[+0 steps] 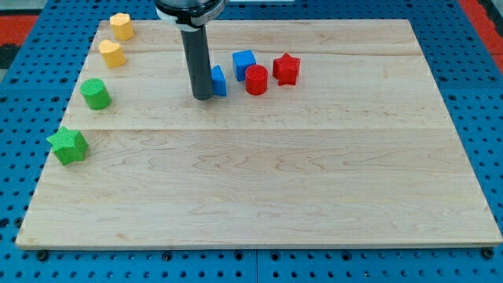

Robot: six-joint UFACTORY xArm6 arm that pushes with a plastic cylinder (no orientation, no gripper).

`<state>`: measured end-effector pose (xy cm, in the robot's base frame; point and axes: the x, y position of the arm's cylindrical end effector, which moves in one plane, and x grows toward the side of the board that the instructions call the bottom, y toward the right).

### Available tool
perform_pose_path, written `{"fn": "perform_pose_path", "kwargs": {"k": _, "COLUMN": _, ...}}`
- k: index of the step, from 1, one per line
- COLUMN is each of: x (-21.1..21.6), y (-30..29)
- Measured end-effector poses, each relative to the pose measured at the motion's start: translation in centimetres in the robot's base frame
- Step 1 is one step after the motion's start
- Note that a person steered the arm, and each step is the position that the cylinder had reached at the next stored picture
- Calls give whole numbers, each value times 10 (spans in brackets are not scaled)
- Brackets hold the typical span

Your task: Slide the green circle close to the blue triangle

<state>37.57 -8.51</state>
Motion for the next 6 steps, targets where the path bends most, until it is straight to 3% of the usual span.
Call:
{"fn": "perform_pose_path", "kwargs": {"k": 1, "x": 12, "y": -31}}
{"fn": "perform_pose_path", "kwargs": {"k": 2, "x": 53, "y": -76}}
{"fn": "perform_pose_path", "kwargs": {"k": 3, "x": 55, "y": -164}}
{"fn": "perform_pose_path", "kwargs": {"k": 4, "x": 29, "y": -201}}
{"fn": "perform_pose_path", "kwargs": {"k": 6, "x": -40, "y": -58}}
